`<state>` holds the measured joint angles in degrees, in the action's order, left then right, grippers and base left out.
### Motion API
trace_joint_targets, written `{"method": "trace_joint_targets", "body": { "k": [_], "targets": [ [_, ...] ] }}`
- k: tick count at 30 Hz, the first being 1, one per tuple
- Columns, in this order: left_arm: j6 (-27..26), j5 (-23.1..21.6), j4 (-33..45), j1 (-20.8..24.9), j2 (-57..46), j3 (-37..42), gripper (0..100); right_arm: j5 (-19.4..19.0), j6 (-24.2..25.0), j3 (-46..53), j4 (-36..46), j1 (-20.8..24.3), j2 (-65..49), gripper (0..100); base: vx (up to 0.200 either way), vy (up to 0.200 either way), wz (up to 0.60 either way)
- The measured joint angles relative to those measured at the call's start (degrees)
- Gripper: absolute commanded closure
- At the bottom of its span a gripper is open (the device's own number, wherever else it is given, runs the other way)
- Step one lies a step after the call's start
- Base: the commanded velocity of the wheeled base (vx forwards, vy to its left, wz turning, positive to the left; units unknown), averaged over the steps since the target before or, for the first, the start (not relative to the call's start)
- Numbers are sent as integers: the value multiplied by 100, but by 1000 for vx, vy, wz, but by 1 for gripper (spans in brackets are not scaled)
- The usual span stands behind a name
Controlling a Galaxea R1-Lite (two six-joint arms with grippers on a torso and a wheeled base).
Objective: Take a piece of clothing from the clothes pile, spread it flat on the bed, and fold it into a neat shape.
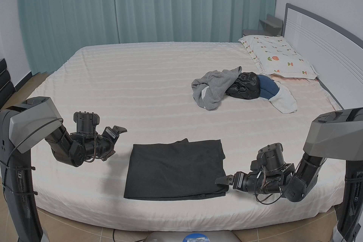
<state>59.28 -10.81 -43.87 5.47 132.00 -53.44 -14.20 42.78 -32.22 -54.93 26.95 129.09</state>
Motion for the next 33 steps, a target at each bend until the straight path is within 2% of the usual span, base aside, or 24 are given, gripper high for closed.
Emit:
{"method": "trace_joint_targets", "body": {
  "k": [5,8,11,18,25,33],
  "targets": [
    [-534,-416,-11,102,-69,394,0,-95,52,-52,-27,-268,-6,0,0,0,0],
    [-887,-700,-24,169,-154,669,0,-343,68,-101,-30,-468,-6,0,0,0,0],
    [-1257,-801,-119,235,-223,891,0,-541,72,-155,-30,-656,-6,0,0,0,0],
    [-1637,-837,-719,393,-245,1200,0,-747,68,-262,-33,-909,33,0,0,0,0],
    [-2206,-788,-857,599,-83,1326,0,-824,22,-251,-41,-953,68,0,0,0,0],
    [-2226,-752,-859,677,13,1298,0,-829,9,-228,-52,-942,96,0,0,0,0]
  ]
}}
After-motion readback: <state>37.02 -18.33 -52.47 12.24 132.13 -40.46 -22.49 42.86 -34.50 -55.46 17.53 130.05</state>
